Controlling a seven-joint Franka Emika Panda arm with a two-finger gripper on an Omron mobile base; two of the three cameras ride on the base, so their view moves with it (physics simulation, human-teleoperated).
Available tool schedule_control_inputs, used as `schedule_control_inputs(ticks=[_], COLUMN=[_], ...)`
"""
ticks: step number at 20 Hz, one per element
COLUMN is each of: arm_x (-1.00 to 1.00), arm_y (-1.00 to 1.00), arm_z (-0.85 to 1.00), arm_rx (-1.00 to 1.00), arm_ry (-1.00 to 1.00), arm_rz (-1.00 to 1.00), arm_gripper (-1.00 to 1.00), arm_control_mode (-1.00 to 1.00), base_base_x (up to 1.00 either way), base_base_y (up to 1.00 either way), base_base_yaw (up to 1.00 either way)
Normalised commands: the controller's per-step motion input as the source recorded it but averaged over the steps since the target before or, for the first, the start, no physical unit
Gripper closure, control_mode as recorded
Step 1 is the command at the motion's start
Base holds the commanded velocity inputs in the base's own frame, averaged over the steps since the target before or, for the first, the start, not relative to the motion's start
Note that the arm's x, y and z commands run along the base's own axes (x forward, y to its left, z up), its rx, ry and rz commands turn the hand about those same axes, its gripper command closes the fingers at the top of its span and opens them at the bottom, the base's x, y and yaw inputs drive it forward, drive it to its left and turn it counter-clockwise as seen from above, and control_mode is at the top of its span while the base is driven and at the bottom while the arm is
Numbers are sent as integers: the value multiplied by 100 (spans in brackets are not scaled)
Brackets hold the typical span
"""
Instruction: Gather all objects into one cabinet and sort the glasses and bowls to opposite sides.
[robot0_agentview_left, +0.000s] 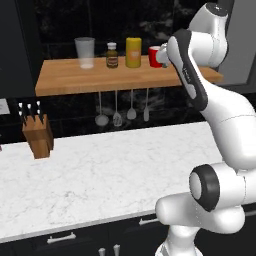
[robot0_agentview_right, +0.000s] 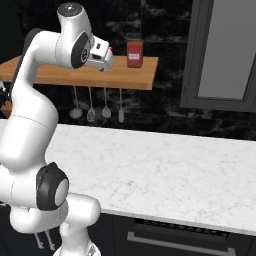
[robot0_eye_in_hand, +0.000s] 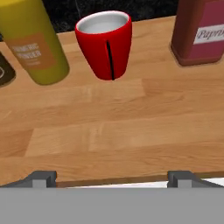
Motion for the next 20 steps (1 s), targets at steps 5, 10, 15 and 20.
schedule_control_inputs(ticks=[5,10,15,20], arm_x=[58,42,16,16], arm_y=[0,3,0,0], arm_z=[0,0,0,0], arm_rx=[8,4,1,2], arm_ry=[3,-2,0,-1], arm_rz=[0,0,0,0], arm_gripper=[-100,-100,-100,-100], arm_control_mode=[-100,-100,-100,-100], base_base_x=[0,0,0,0], base_base_y=[0,0,0,0], base_base_yaw=[0,0,0,0])
